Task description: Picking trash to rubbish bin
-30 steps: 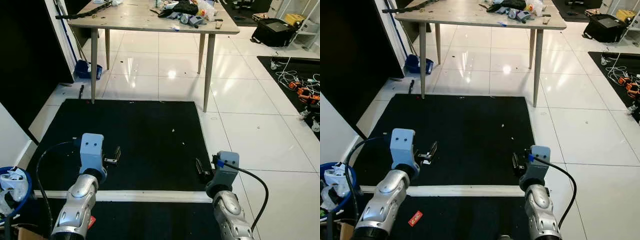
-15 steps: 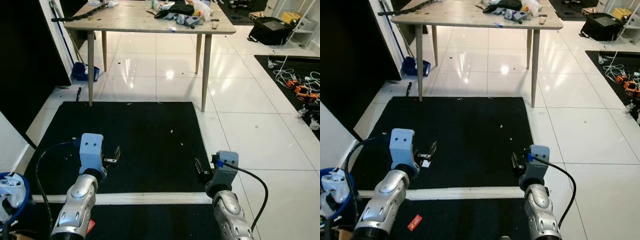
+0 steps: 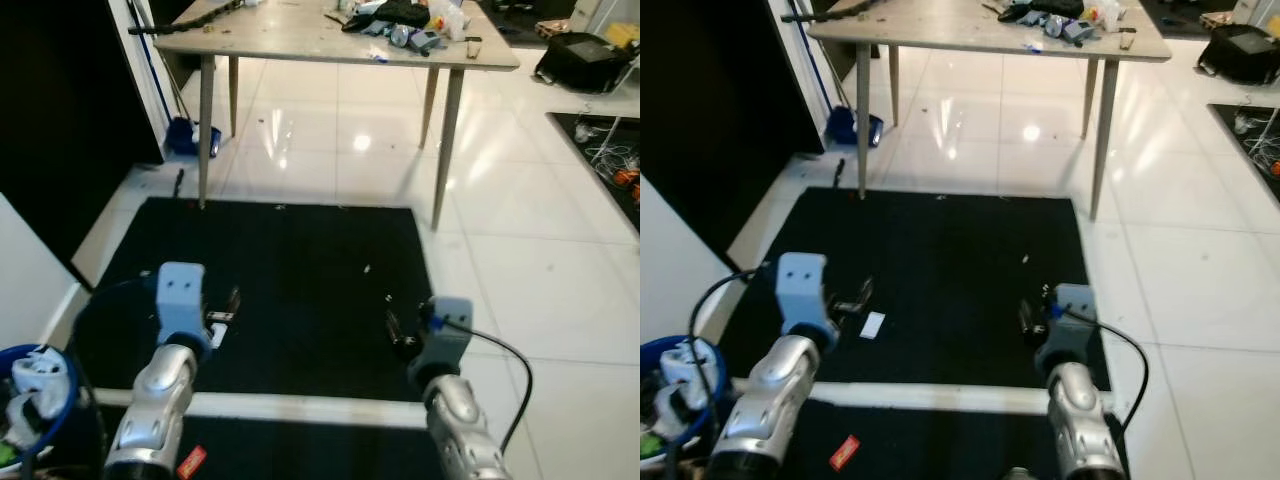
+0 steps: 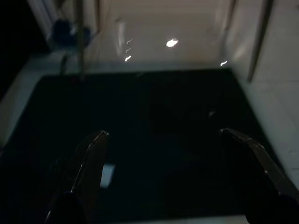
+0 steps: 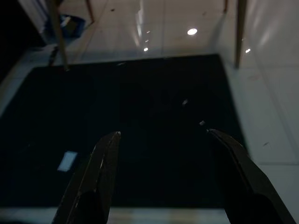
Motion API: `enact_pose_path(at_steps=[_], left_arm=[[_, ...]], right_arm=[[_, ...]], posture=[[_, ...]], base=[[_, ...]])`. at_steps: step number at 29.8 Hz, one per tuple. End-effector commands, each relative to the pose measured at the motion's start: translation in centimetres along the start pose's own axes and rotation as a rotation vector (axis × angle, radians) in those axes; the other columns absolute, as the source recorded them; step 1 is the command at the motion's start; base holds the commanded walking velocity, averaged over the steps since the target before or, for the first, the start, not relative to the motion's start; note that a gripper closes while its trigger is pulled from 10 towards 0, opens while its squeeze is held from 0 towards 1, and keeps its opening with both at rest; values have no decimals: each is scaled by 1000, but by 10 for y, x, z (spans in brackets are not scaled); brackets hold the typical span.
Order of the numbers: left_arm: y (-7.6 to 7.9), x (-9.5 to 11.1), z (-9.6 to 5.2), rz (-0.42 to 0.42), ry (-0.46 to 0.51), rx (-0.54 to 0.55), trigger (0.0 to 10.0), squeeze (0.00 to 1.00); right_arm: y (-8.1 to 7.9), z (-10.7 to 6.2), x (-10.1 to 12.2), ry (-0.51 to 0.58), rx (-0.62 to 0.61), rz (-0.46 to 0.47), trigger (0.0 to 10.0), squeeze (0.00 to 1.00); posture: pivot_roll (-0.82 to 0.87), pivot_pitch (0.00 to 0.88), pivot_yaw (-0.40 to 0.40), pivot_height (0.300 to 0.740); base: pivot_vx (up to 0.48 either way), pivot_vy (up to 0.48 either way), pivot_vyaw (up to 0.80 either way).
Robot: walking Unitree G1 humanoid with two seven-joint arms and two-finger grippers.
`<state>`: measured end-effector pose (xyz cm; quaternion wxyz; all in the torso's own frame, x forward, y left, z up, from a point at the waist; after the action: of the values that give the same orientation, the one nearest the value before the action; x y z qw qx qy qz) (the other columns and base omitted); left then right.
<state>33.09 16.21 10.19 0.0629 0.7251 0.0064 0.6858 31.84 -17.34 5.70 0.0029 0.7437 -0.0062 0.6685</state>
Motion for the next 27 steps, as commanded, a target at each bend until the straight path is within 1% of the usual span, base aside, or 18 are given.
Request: enact_pose_path(at_steps=[1,17,27], left_arm=[[-8,-7,-5,-1,-22,23,10000,0],[-7,-6,-5,2,-19,20,10000,0],[-7,-5,-4,4,-17,17,10000,0]], right_arm=[[-4,-3,-6,-18,4,0,10000,0],[-3,-3,-7,-20,0,0,10000,0],[2,-2,-3,0,-26,34,10000,0]], posture=[[29,128,37,740],[30,127,38,740],[29,127,37,740]], base=[[266,0,0],[269,0,0],[270,0,0]])
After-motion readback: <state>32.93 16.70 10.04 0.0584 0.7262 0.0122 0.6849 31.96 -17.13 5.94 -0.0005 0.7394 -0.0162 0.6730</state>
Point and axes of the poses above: a point about 5 cm out from each wrist's last joint towards the gripper, its own z axis pointing out of the wrist towards the gripper, its own x axis along the axis of the wrist's last joint, y = z × x, the point moved 3 cm from there along z, pointing out of the wrist towards the gripper, and after that the axes turned 6 degrees about -z, right-handed, at the moved point
